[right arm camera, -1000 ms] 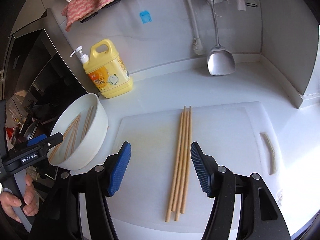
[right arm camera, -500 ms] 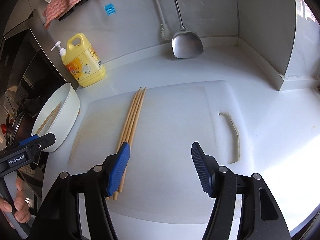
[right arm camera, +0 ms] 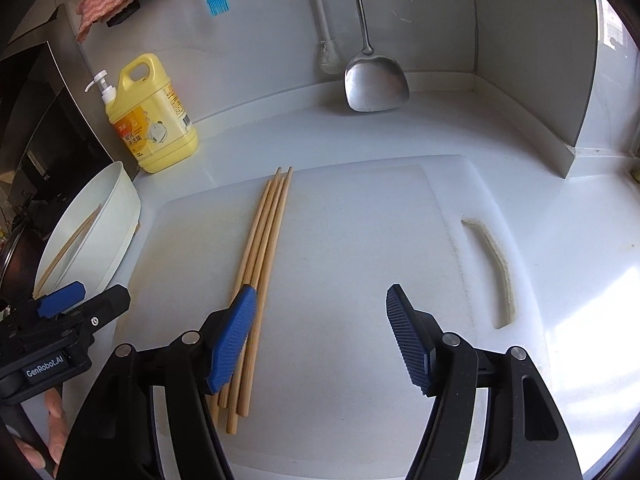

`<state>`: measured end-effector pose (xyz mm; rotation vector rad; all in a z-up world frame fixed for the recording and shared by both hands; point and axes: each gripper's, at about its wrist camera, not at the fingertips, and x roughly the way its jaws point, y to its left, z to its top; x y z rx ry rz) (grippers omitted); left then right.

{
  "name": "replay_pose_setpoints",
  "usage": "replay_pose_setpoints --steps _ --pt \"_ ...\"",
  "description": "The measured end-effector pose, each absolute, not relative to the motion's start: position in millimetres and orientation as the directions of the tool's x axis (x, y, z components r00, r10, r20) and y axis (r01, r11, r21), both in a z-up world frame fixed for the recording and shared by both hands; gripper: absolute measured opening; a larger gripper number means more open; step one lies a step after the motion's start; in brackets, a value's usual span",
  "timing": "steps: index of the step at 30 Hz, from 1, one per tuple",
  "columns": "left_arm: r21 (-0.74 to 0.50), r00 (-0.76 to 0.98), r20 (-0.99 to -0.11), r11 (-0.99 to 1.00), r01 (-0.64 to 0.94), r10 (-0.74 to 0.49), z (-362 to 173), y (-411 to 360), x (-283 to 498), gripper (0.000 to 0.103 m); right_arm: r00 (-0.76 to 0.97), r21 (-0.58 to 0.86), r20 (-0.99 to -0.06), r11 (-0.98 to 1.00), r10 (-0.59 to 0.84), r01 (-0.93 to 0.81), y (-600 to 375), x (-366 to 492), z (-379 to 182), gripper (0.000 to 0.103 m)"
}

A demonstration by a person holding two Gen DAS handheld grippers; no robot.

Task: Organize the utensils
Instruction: 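Move both open grippers back over the chopstick bundle on the board, then push the left gripper into the bundle while the right gripper separates a chopstick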

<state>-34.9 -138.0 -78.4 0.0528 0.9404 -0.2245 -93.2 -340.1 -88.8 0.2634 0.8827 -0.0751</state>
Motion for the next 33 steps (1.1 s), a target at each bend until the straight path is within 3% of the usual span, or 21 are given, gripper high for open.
replay_pose_setpoints --steps 33 --pt "-0.084 0.606 -0.779 0.985 0.15 -0.159 -105 -134 -41 0.091 0.635 0.021 -0.771 0.995 -0.048 0.1 -301 -81 -121 0.065"
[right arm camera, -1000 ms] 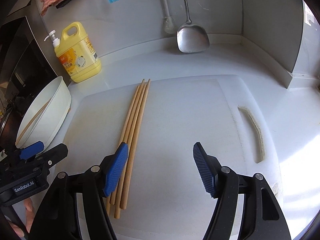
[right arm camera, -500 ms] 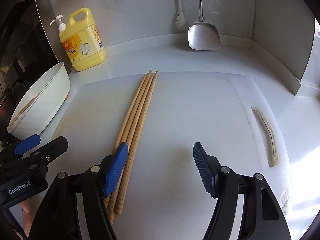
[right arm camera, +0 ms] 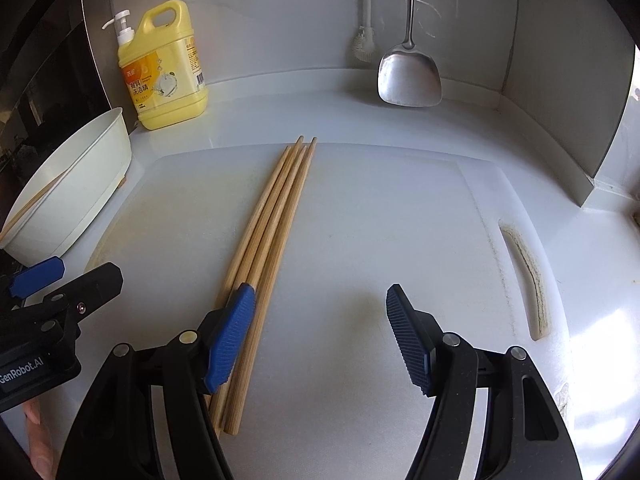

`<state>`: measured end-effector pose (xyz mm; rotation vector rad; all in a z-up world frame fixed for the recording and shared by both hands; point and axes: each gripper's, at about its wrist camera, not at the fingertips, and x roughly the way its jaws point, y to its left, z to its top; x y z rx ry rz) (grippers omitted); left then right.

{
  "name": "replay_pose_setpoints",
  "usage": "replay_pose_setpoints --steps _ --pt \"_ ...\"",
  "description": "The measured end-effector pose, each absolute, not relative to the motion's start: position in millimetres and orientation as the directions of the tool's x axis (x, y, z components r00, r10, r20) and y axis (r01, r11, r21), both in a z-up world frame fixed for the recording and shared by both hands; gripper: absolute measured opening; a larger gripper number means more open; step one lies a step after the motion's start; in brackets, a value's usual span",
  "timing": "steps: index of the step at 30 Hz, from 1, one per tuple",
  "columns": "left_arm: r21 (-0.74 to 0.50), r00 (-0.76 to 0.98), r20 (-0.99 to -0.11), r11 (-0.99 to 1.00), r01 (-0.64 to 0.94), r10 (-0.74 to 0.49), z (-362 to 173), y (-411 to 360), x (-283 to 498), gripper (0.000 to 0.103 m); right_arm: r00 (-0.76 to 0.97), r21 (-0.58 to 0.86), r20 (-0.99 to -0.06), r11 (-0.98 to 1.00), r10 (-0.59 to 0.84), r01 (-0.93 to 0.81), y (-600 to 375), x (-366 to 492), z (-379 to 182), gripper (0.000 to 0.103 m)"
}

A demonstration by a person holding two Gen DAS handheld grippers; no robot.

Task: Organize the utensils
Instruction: 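Push the left gripper into the bundle while the right gripper separates a chopstick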

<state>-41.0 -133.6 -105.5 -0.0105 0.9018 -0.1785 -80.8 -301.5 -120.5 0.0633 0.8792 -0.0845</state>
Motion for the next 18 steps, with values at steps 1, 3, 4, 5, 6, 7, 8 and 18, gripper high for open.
replay_pose_setpoints --steps 1,3,4,5,6,7,8,18 --pt "-0.085 0.606 -0.78 0.985 0.15 -0.159 -106 -134 -41 0.091 0.635 0.013 -0.771 0.995 -0.052 0.097 -301 -81 -120 0.065" --pt "-0.087 0.604 -0.781 0.985 0.149 -0.161 -106 -135 -41 0.091 0.636 -0.004 -0.77 0.996 -0.061 0.09 -299 -80 -120 0.065" --pt "-0.087 0.603 -0.781 0.985 0.151 -0.162 -105 -135 -41 0.091 0.637 -0.014 -0.768 0.996 -0.068 0.09 -299 -80 -119 0.065" --pt "-0.088 0.603 -0.781 0.984 0.153 -0.164 -105 -136 -40 0.091 0.639 -0.027 -0.765 0.995 -0.081 0.095 -299 -81 -119 0.065" --pt "-0.087 0.603 -0.781 0.984 0.155 -0.164 -105 -137 -40 0.091 0.637 -0.046 -0.764 0.993 -0.104 0.107 -300 -82 -118 0.065" --pt "-0.086 0.603 -0.781 0.984 0.157 -0.165 -105 -137 -40 0.091 0.64 -0.044 -0.761 0.993 -0.104 0.109 -303 -82 -118 0.065" --pt "-0.086 0.603 -0.78 0.984 0.159 -0.165 -104 -138 -40 0.091 0.637 -0.035 -0.764 0.993 -0.1 0.114 -306 -83 -118 0.064" --pt "-0.092 0.599 -0.779 0.979 0.181 -0.184 -104 -149 -37 0.091 0.635 -0.064 -0.765 0.994 -0.109 0.094 -305 -73 -124 0.064"
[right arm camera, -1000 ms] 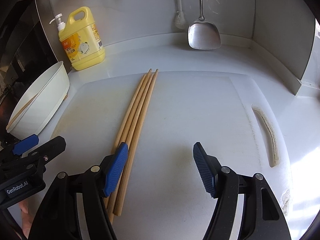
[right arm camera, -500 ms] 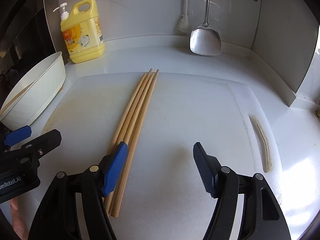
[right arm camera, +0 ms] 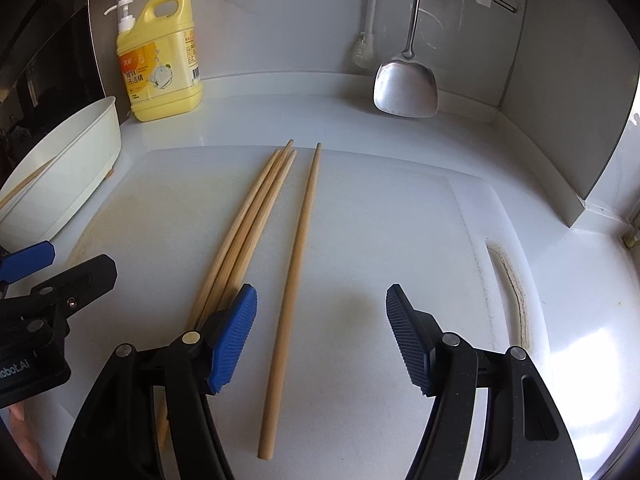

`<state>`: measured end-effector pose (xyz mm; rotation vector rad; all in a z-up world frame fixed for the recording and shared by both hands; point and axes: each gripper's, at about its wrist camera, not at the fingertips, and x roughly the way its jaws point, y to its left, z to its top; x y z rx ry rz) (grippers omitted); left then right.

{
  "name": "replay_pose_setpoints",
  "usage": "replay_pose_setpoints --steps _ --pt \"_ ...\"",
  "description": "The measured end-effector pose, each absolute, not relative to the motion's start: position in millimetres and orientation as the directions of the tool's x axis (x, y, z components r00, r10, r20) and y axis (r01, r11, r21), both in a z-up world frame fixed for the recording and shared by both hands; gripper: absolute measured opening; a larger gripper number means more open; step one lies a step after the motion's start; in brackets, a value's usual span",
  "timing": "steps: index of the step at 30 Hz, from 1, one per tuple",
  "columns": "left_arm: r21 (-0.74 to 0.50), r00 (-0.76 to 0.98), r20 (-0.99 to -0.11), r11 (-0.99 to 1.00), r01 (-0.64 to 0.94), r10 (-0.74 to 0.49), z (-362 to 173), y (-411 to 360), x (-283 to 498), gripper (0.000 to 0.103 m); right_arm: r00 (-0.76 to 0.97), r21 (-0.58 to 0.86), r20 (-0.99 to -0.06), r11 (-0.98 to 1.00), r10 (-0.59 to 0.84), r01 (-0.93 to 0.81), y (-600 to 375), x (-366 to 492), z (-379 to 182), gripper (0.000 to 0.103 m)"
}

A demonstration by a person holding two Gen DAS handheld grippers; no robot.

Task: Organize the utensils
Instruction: 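Push the left gripper into the bundle while the right gripper separates a chopstick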

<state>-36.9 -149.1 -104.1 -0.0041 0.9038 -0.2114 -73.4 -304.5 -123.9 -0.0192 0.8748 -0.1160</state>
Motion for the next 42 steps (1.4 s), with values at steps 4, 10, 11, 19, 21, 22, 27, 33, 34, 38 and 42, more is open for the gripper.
replay_pose_setpoints --steps 4,10,11,19,21,22,27,33,34,38,42 --pt "-0.104 0.579 -0.786 0.97 0.22 -0.216 -107 -162 -34 0.091 0.642 -0.061 -0.757 0.991 -0.121 0.115 -318 -75 -123 0.062" --pt "-0.093 0.566 -0.792 0.962 0.256 -0.227 -114 -182 -28 0.091 0.638 -0.038 -0.76 0.988 -0.125 0.149 -339 -81 -123 0.062" --pt "-0.092 0.564 -0.794 0.961 0.259 -0.228 -115 -185 -28 0.091 0.637 -0.031 -0.761 0.988 -0.121 0.15 -341 -83 -123 0.062" --pt "-0.07 0.553 -0.806 0.963 0.262 -0.209 -122 -194 -25 0.091 0.641 -0.001 -0.76 0.987 -0.104 0.159 -350 -87 -123 0.062" --pt "-0.069 0.556 -0.805 0.963 0.26 -0.208 -122 -194 -25 0.091 0.642 -0.001 -0.76 0.987 -0.103 0.158 -349 -88 -123 0.062" --pt "-0.068 0.557 -0.804 0.963 0.26 -0.207 -122 -195 -26 0.091 0.643 0.0 -0.759 0.988 -0.102 0.157 -349 -88 -123 0.062" --pt "-0.066 0.552 -0.808 0.963 0.262 -0.206 -125 -200 -26 0.092 0.643 0.006 -0.76 0.988 -0.095 0.153 -350 -88 -122 0.062" --pt "-0.061 0.564 -0.803 0.968 0.243 -0.192 -125 -195 -25 0.096 0.64 0.002 -0.762 0.989 -0.095 0.148 -350 -86 -122 0.062" --pt "-0.075 0.559 -0.805 0.969 0.236 -0.198 -126 -193 -24 0.097 0.639 0.002 -0.763 0.989 -0.094 0.148 -349 -85 -122 0.062" --pt "-0.061 0.553 -0.813 0.97 0.235 -0.185 -127 -198 -20 0.098 0.636 -0.003 -0.765 0.99 -0.095 0.144 -344 -80 -122 0.062" --pt "-0.034 0.559 -0.815 0.975 0.22 -0.155 -128 -203 -13 0.098 0.634 -0.004 -0.767 0.989 -0.097 0.147 -347 -74 -122 0.062"
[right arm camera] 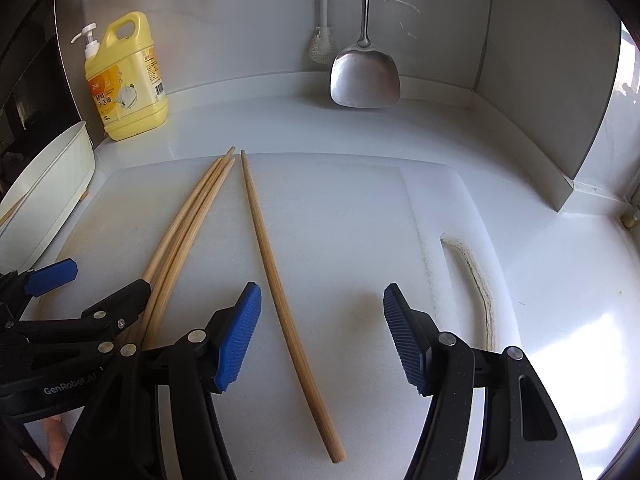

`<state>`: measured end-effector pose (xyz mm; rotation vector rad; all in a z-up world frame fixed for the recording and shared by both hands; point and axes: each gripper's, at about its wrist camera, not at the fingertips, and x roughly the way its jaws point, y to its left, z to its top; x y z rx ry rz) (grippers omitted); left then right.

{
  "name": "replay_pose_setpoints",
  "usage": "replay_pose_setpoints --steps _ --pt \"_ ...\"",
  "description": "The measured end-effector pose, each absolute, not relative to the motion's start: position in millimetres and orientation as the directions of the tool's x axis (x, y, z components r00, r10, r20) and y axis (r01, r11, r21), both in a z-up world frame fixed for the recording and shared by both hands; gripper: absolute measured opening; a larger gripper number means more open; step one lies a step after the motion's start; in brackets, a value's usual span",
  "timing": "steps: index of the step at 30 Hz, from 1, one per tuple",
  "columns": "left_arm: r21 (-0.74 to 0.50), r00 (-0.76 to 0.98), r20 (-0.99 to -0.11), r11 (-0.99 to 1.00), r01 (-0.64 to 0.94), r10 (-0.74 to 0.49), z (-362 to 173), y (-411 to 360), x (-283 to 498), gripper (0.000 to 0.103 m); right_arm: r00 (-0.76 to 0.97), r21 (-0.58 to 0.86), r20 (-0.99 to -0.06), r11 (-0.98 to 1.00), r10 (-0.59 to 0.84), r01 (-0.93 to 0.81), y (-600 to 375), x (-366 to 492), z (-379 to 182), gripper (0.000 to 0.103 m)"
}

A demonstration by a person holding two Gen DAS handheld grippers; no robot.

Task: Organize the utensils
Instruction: 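Push the left gripper into the bundle while the right gripper separates a chopstick, then close the left gripper on one chopstick while the right gripper closes on another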

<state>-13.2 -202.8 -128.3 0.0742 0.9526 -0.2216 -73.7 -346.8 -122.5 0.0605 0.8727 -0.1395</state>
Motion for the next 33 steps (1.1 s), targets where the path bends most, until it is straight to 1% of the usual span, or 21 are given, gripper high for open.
replay_pose_setpoints --steps 2,3,4,5,6,7,8,9,10,11,12,13,14,15,17,20,26,33 --pt "-0.035 0.56 -0.813 0.974 0.222 -0.157 -128 -203 -12 0.096 0.635 -0.01 -0.767 0.991 -0.094 0.135 -347 -72 -123 0.061" --pt "-0.033 0.564 -0.81 0.973 0.228 -0.16 -127 -203 -12 0.093 0.636 -0.014 -0.766 0.992 -0.091 0.126 -346 -72 -123 0.059" --pt "-0.033 0.571 -0.805 0.972 0.232 -0.163 -126 -203 -14 0.09 0.639 -0.015 -0.765 0.993 -0.085 0.114 -344 -72 -123 0.055" --pt "-0.032 0.576 -0.8 0.971 0.236 -0.166 -125 -203 -15 0.083 0.642 -0.017 -0.763 0.995 -0.078 0.102 -342 -72 -123 0.05" --pt "-0.032 0.581 -0.796 0.97 0.241 -0.171 -123 -203 -16 0.075 0.645 -0.019 -0.761 0.996 -0.074 0.093 -340 -73 -123 0.047" --pt "-0.03 0.585 -0.793 0.969 0.244 -0.172 -123 -204 -18 0.071 0.649 -0.022 -0.758 0.996 -0.072 0.086 -338 -73 -123 0.042" --pt "-0.031 0.586 -0.791 0.968 0.249 -0.176 -122 -204 -19 0.064 0.652 -0.025 -0.755 0.997 -0.069 0.077 -336 -73 -123 0.036" --pt "-0.03 0.587 -0.79 0.967 0.252 -0.178 -121 -204 -19 0.058 0.655 -0.028 -0.753 0.997 -0.068 0.071 -334 -74 -123 0.033" --pt "-0.03 0.589 -0.788 0.966 0.255 -0.18 -121 -205 -20 0.055 0.656 -0.032 -0.751 0.997 -0.067 0.065 -332 -74 -123 0.028" --pt "-0.028 0.592 -0.785 0.966 0.258 -0.181 -120 -205 -21 0.046 0.658 -0.034 -0.75 0.998 -0.065 0.059 -330 -74 -124 0.023" --pt "-0.028 0.593 -0.784 0.965 0.259 -0.182 -119 -205 -22 0.037 0.66 -0.038 -0.749 0.998 -0.066 0.056 -329 -74 -124 0.02" --pt "-0.028 0.593 -0.784 0.965 0.26 -0.183 -119 -204 -22 0.033 0.66 -0.039 -0.748 0.998 -0.063 0.052 -328 -74 -124 0.015" --pt "-0.027 0.594 -0.783 0.965 0.26 -0.183 -119 -204 -22 0.025 0.661 -0.036 -0.748 0.998 -0.058 0.048 -328 -73 -124 0.011" --pt "-0.025 0.596 -0.782 0.965 0.26 -0.181 -119 -204 -23 0.016 0.661 -0.034 -0.748 0.998 -0.055 0.044 -327 -73 -124 0.009" --pt "-0.02 0.597 -0.783 0.965 0.261 -0.178 -118 -204 -24 0.008 0.662 -0.035 -0.747 0.998 -0.056 0.044 -327 -74 -124 0.009" --pt "-0.023 0.591 -0.786 0.965 0.261 -0.179 -118 -202 -26 0.007 0.663 -0.005 -0.748 0.999 -0.036 0.05 -330 -77 -124 0.007" --pt "-0.088 0.539 -0.814 0.964 0.251 -0.215 -111 -191 -32 0.007 0.659 0.084 -0.752 0.993 0.012 0.078 -341 -89 -118 0.007" --pt "-0.119 0.535 -0.813 0.966 0.231 -0.228 -68 -175 -51 0.007 0.672 0.153 -0.737 0.987 0.076 0.056 -347 -104 -81 0.007"
